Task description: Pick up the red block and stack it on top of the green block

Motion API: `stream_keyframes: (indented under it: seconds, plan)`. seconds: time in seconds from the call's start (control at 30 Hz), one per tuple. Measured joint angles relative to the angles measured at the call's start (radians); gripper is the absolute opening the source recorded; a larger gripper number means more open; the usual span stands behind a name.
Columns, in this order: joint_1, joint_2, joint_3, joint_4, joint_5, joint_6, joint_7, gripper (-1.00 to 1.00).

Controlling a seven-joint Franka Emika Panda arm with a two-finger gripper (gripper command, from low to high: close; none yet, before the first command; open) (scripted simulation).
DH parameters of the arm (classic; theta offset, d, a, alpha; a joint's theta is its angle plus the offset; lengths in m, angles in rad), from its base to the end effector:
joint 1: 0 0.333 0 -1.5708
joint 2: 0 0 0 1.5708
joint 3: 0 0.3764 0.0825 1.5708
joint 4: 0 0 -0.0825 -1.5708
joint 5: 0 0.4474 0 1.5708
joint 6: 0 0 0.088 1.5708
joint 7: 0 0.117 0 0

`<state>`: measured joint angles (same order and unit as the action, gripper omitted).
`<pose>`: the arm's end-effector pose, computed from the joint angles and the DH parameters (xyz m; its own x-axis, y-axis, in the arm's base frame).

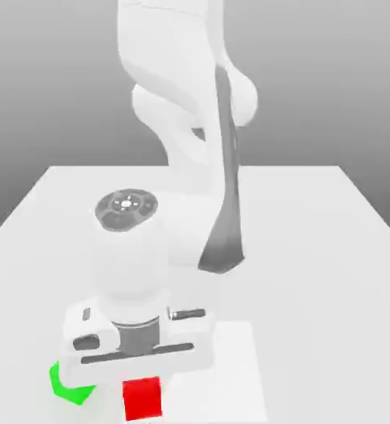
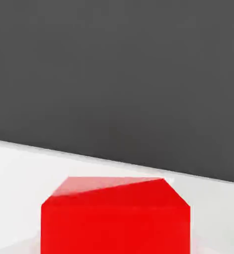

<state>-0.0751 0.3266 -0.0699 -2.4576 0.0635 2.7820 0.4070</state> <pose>0.5144 -0.0798 0.1560 0.8209 -0.5711 -0.0007 -0.5711 -0.8209 0.0004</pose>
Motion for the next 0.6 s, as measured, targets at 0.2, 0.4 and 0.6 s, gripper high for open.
stream_keyframes:
  seconds: [0.2, 0.4, 0.6]
  plan:
    - [-0.013, -0.149, -0.060, -0.029, -0.024, -0.120, 0.139, -1.00]
    - [-0.071, -0.223, -0.154, -0.054, -0.020, -0.169, 0.402, -1.00]
    - [-0.107, -0.064, -0.120, -0.049, 0.070, -0.021, 0.377, 1.00]
